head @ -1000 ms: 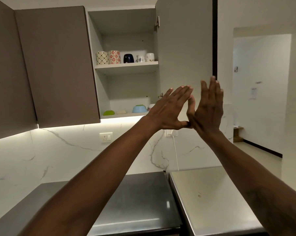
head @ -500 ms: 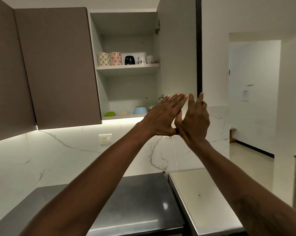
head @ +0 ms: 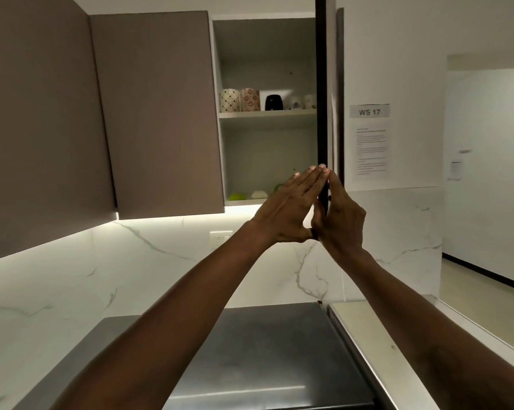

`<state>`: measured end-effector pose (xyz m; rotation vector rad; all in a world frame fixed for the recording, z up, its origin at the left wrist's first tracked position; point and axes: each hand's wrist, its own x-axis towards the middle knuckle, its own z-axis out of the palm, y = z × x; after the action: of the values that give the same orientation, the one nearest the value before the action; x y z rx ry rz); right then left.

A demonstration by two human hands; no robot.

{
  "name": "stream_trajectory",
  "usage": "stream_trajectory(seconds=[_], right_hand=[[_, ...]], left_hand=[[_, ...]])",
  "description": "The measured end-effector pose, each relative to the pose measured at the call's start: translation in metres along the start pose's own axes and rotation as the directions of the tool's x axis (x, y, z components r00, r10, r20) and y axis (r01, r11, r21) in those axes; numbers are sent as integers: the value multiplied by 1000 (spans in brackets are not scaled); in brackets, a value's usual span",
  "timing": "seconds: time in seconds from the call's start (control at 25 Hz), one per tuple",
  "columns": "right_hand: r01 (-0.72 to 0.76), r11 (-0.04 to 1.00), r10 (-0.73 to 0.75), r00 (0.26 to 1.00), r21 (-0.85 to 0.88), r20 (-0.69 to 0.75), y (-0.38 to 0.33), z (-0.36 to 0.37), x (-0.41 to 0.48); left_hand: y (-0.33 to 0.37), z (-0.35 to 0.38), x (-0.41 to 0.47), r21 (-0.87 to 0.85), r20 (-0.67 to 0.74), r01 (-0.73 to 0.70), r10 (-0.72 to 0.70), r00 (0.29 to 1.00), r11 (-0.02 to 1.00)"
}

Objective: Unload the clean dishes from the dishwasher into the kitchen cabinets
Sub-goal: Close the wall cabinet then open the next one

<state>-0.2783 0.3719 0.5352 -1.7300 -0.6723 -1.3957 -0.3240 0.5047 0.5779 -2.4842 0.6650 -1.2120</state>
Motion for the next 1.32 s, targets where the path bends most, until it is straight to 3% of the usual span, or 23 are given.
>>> stream_trajectory(seconds=[0.12, 0.64, 0.8, 1.32], right_hand=[[8, 1000, -6, 993, -17, 115, -13, 32, -5], [237, 970, -241, 942, 43, 234, -21, 204, -1], [322, 947, -311, 918, -4, 246, -10, 256, 5], [308, 951, -296, 932, -24, 209, 0, 371, 13]], left_hand=[[-27, 6, -24, 57, 17, 63, -64, 998, 996], [-139, 48, -86, 334, 52, 275, -309, 950, 901], [-171, 72, -94, 394, 39, 326, -370, 928, 859], [-246, 128, -88, 551, 119, 394, -537, 835, 735]])
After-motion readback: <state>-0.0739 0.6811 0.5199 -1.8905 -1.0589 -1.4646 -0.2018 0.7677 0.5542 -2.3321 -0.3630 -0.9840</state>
